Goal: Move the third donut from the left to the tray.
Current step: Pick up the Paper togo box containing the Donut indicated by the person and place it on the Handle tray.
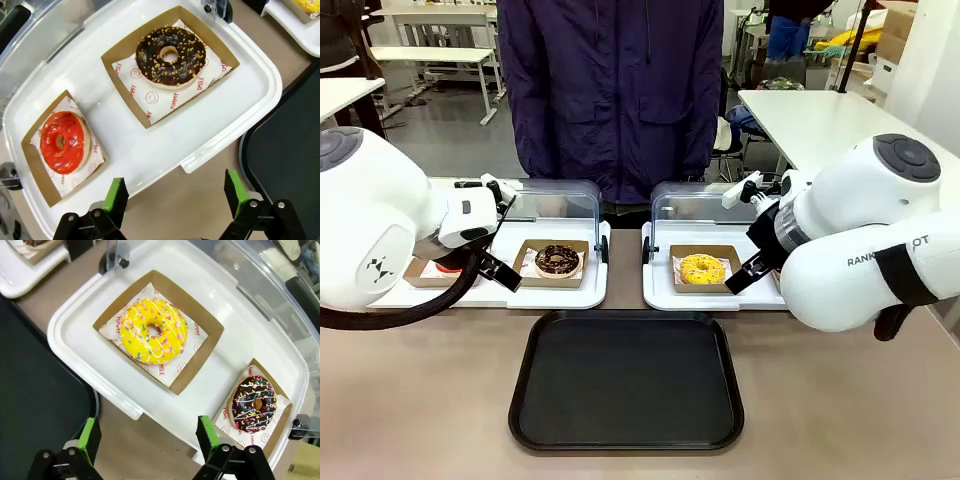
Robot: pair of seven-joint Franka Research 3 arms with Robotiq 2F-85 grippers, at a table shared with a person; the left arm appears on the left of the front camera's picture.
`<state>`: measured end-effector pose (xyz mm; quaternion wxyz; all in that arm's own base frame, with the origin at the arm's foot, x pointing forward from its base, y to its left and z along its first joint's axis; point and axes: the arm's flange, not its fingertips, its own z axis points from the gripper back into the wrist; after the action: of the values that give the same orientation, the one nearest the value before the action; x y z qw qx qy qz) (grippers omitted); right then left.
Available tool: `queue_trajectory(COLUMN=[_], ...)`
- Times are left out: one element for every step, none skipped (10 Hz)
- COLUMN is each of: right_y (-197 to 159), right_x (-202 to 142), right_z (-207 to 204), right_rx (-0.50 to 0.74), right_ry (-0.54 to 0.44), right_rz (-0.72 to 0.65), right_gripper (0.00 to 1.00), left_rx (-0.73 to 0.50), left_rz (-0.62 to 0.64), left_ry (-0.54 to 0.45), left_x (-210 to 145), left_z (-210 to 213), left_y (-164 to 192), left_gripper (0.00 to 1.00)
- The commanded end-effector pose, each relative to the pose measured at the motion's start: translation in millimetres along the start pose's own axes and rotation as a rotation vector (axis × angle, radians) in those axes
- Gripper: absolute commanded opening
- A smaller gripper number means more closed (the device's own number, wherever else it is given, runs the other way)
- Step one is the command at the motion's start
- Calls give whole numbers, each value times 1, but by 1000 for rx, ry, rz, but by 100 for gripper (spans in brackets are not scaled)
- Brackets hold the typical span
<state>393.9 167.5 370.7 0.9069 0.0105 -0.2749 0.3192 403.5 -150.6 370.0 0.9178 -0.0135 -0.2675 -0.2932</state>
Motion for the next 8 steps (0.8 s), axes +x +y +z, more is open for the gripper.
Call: queue_trajectory(right_y=[0,0,0,0,0,0,0,0], right_x=[0,0,0,0,0,0,0,0], right_z=[0,0,0,0,0,0,0,0], right_rx=[0,0,0,0,0,0,0,0], right_ry=[0,0,0,0,0,0,0,0], right_rz=[0,0,0,0,0,0,0,0], right_gripper=[100,100,100,100,100,100,100,100], left_rx=[0,0,0,0,0,0,0,0], left_rz=[0,0,0,0,0,0,0,0], left_ry=[0,0,0,0,0,0,0,0], left_x=[0,0,0,0,0,0,0,0], left_z=[0,0,0,0,0,0,0,0], left_y=[0,0,0,0,0,0,0,0], left_gripper=[100,100,100,100,100,100,100,100])
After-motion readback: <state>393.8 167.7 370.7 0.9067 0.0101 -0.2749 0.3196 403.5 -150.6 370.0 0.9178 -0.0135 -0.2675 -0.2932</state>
